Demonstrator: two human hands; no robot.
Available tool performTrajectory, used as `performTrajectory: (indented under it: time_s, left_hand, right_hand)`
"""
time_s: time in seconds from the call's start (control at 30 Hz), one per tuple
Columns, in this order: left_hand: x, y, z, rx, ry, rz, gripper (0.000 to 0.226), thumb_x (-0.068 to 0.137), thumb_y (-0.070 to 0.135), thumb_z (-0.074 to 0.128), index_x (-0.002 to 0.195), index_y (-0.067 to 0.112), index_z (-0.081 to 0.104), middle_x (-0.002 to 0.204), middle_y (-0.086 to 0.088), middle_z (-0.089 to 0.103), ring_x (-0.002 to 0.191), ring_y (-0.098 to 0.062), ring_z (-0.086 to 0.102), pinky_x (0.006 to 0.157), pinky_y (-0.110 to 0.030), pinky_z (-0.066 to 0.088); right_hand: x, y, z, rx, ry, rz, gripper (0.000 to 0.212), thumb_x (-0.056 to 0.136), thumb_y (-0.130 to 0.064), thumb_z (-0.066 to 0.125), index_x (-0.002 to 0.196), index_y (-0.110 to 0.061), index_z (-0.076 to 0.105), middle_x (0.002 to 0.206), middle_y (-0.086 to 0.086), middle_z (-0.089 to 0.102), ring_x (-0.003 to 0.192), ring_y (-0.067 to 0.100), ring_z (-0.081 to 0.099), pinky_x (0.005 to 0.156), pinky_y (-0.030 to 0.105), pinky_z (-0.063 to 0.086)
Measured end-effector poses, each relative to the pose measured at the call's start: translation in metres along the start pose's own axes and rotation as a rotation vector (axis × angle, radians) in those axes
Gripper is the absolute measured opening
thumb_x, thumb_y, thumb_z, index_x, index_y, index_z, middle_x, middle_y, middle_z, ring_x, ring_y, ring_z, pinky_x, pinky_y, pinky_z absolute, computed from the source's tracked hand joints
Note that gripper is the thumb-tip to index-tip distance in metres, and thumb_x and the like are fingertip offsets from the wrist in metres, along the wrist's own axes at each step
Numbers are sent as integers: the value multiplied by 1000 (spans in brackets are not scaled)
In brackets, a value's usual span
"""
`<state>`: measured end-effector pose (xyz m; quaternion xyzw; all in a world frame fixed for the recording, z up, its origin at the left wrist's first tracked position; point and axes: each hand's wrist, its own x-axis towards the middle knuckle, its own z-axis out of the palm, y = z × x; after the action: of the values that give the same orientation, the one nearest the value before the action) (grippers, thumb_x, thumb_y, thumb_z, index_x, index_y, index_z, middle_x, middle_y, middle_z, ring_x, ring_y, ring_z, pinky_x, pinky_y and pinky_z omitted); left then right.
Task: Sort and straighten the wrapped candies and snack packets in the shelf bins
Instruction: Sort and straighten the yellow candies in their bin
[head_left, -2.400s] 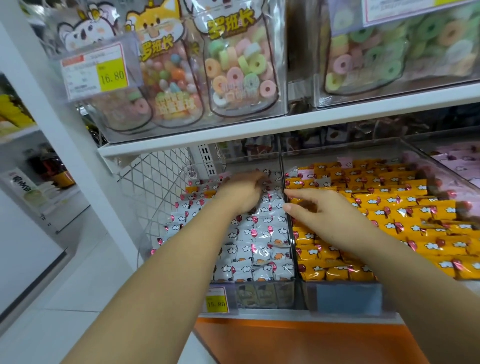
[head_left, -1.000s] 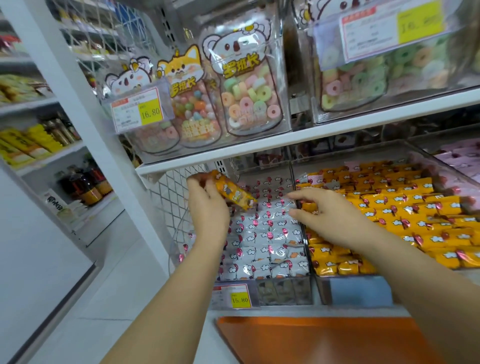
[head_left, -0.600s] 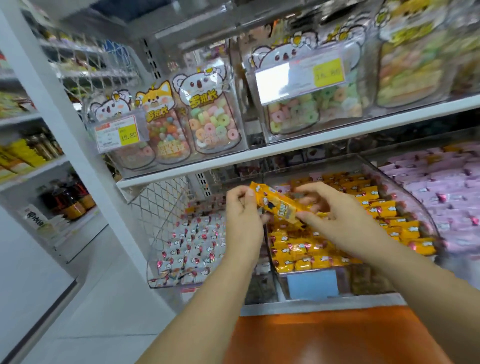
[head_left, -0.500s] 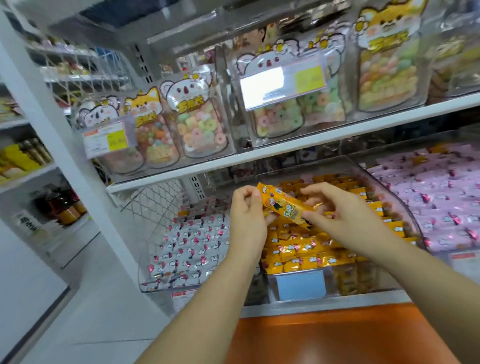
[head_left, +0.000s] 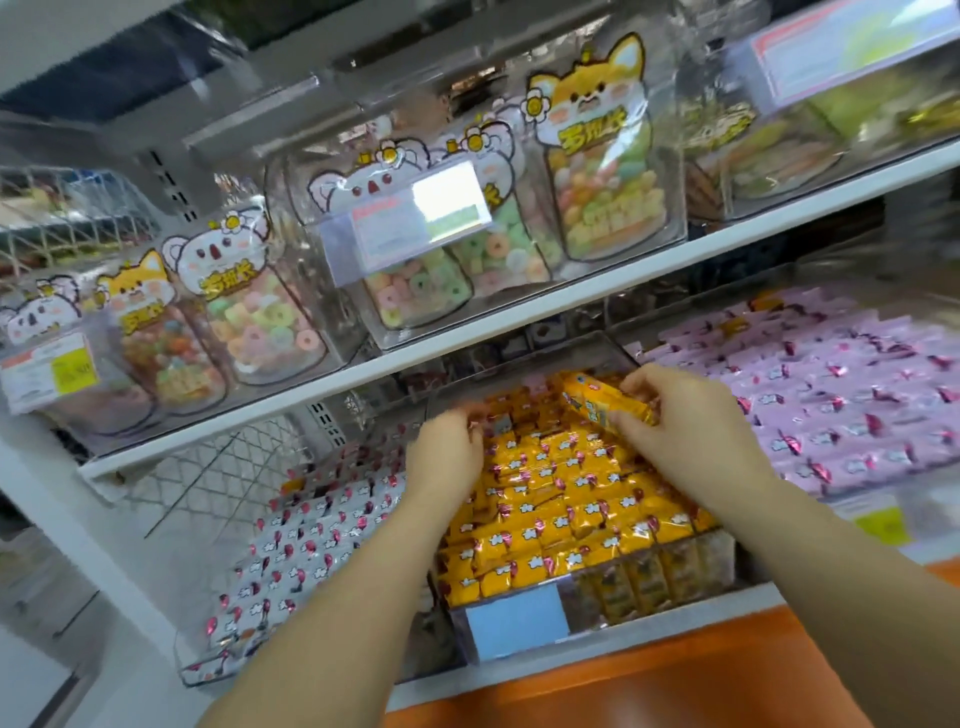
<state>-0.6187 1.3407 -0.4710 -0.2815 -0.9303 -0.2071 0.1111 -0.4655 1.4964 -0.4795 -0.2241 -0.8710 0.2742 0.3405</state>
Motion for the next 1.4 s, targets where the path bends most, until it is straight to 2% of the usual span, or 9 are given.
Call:
performTrajectory:
  time_s: [0.23, 0.33, 0.5, 0.6, 0.67, 0.83, 0.97, 1.2, 1.4]
  left_hand:
    - [30, -6, 9, 136, -234, 59, 31, 101, 27, 40, 129, 23, 52, 120, -5, 60, 93, -19, 59, 74, -28, 47]
    - [41, -9, 19, 157, -259, 58, 31, 99, 33, 43, 126, 23, 55, 123, -5, 58, 103, -22, 59, 92, -36, 48]
    - [52, -11, 29, 369, -235, 61, 30, 98, 40, 43, 121, 30, 60, 122, 2, 60, 112, -21, 56, 110, -40, 29]
    - [54, -11, 29, 389, -247, 86, 29, 97, 31, 48, 124, 29, 57, 122, 1, 60, 107, -19, 58, 100, -36, 39]
    - [54, -11, 29, 330, -256, 80, 23, 96, 26, 51, 118, 25, 59, 111, -2, 63, 87, -18, 61, 77, -30, 51]
    - [51, -10, 28, 114, -213, -27, 22, 97, 17, 45, 77, 24, 52, 76, 1, 56, 53, -5, 50, 45, -19, 37]
    - [47, -6, 28, 185, -172, 1, 13, 96, 13, 40, 88, 18, 49, 83, -7, 58, 67, -21, 57, 55, -30, 42]
    - [46, 0, 20, 25, -125, -110, 9, 96, 10, 32, 97, 12, 41, 86, -9, 50, 65, -18, 44, 52, -31, 34]
    - [29, 6, -2, -342, 211, -81, 8, 101, 9, 33, 98, 11, 39, 77, -2, 52, 57, -16, 52, 41, -21, 34]
  right_hand:
    - [10, 2, 8, -126, -19, -49, 13, 86, -30, 63, 96, -22, 65, 103, -1, 63, 90, 20, 56, 82, 33, 42]
    - [12, 5, 13, -212, -51, -106, 11, 89, -36, 58, 90, -27, 65, 98, -6, 60, 80, 12, 47, 83, 30, 36]
    - [16, 8, 15, -272, -208, -147, 31, 88, -51, 52, 114, -37, 61, 115, -11, 58, 106, 12, 52, 104, 36, 31]
    - [17, 10, 15, -320, -277, -161, 39, 89, -41, 53, 128, -41, 51, 129, -11, 55, 119, 14, 47, 109, 39, 27]
    - [18, 10, 14, -331, -329, -152, 48, 87, -31, 55, 133, -41, 46, 134, -11, 51, 124, 15, 44, 112, 40, 23]
    - [18, 10, 12, -316, -322, -150, 50, 90, -24, 55, 136, -39, 43, 135, -10, 52, 125, 15, 44, 112, 37, 27]
    - [18, 10, 12, -303, -290, -139, 47, 91, -25, 55, 134, -39, 45, 134, -10, 53, 123, 15, 47, 109, 35, 32]
    - [16, 10, 15, -318, -261, -144, 46, 91, -26, 54, 134, -39, 45, 134, -11, 53, 122, 12, 48, 111, 36, 29]
    - [11, 4, 15, -346, -183, -149, 40, 91, -23, 54, 129, -37, 50, 130, -12, 55, 120, 9, 50, 116, 38, 6]
